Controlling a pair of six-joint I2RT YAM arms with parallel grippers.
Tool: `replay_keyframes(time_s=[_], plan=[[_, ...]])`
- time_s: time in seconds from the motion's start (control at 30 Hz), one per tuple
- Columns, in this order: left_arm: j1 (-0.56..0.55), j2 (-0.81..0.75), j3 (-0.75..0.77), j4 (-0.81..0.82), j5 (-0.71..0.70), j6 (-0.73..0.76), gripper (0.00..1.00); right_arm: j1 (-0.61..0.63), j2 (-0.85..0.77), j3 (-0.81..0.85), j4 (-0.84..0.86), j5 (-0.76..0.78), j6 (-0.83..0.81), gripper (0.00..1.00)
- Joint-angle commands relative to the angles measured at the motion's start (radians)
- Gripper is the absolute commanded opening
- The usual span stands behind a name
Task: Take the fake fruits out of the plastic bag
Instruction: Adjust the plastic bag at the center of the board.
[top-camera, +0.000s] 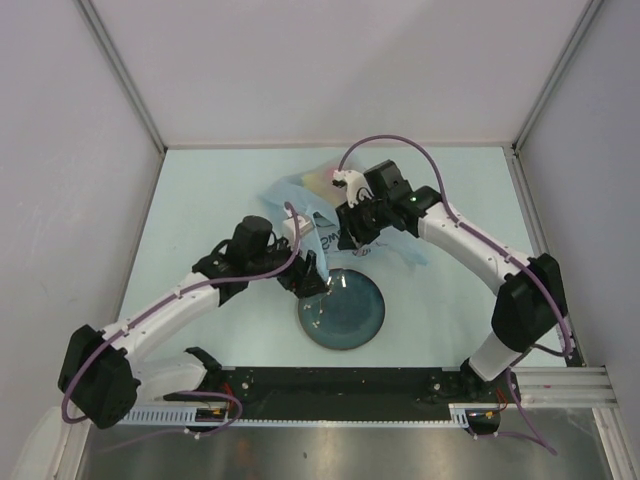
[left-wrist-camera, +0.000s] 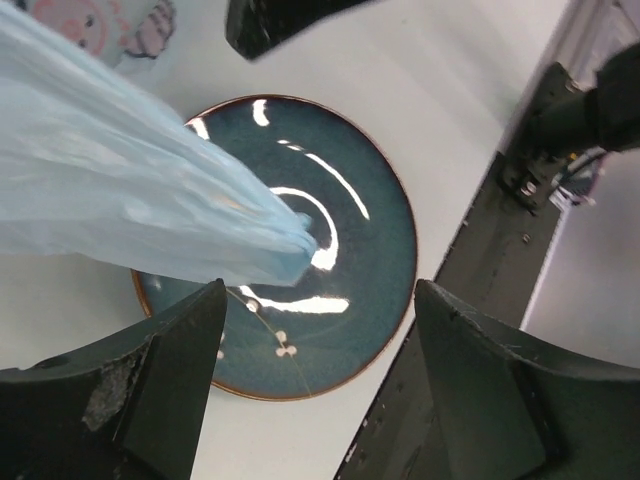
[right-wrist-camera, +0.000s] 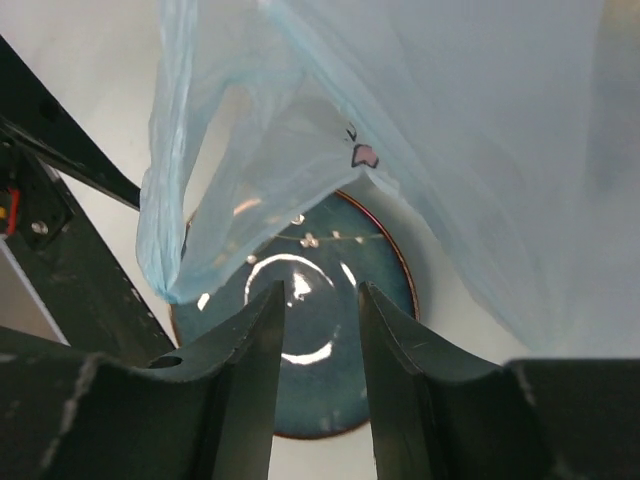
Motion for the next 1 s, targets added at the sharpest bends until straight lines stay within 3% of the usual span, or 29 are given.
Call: replay_keyframes(time_s=[0.0, 0.17, 0.2, 0.23, 0.33, 0.47, 0.67, 0.83, 0.97], plan=[[-0.029, 0.052, 0.023, 0.118, -0.203, -0.132, 0.81, -0.001, 0.065, 0.045, 0.090, -0.055, 0.135, 0.40], [-0.048, 0.151, 0.099, 0.168, -0.328, -0.221, 0.75, -0.004, 0.105, 0.084, 0.110, -0.029, 0.168, 0.39], [-0.055, 0.168, 0.111, 0.157, -0.347, -0.223, 0.69, -0.006, 0.108, 0.085, 0.110, -0.029, 0.174, 0.39], [-0.056, 0.184, 0.121, 0.143, -0.355, -0.229, 0.53, -0.009, 0.110, 0.085, 0.113, -0.024, 0.177, 0.39], [-0.056, 0.210, 0.136, 0.161, -0.366, -0.240, 0.44, -0.023, 0.110, 0.082, 0.115, -0.007, 0.195, 0.39], [-0.062, 0.210, 0.150, 0.191, -0.280, -0.245, 0.60, -0.039, 0.105, 0.080, 0.121, -0.006, 0.206, 0.39], [-0.074, 0.240, 0.177, 0.232, -0.258, -0.208, 0.60, -0.046, 0.119, 0.077, 0.124, -0.030, 0.221, 0.37], [-0.075, 0.267, 0.201, 0.252, -0.082, -0.182, 0.52, -0.050, 0.131, 0.077, 0.113, -0.046, 0.228, 0.34], [-0.075, 0.266, 0.167, 0.293, -0.099, -0.208, 0.64, -0.064, 0.144, 0.076, 0.109, -0.067, 0.243, 0.34]])
